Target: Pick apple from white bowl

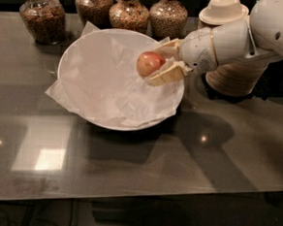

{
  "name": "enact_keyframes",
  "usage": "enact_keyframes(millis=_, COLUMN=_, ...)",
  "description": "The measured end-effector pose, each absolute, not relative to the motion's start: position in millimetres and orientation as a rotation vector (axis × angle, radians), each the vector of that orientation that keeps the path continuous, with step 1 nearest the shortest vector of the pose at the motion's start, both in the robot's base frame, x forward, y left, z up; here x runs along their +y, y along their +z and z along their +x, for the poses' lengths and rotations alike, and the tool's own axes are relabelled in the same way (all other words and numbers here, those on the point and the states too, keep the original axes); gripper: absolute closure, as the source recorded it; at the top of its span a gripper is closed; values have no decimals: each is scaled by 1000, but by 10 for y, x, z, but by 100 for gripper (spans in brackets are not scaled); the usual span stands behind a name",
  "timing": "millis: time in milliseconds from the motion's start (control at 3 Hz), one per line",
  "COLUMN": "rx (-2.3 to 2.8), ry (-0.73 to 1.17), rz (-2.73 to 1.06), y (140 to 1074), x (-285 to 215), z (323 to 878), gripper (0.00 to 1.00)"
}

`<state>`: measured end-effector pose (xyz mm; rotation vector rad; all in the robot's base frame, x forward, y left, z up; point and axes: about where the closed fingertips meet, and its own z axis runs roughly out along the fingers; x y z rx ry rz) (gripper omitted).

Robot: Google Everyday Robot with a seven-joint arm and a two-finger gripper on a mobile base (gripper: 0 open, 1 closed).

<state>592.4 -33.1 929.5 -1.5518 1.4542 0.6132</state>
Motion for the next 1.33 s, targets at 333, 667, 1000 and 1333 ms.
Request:
enact_keyframes(millis=333, rx=1464, ry=666, rz=-1535, y=9430, x=-538, z=5829, gripper=100)
enact_keyframes(millis=667, rx=1479, ry=731, rz=-1660, y=9486, x=-349, z=5572, gripper=100)
enact_keyframes(millis=1000, rx=1451, ry=728, rz=-1797, y=9579, x=-63, z=5317, gripper=100)
enact_keyframes(millis=1333, rx=1447, ry=729, rz=-1806, y=9588, x=-45, z=5300, gripper=100)
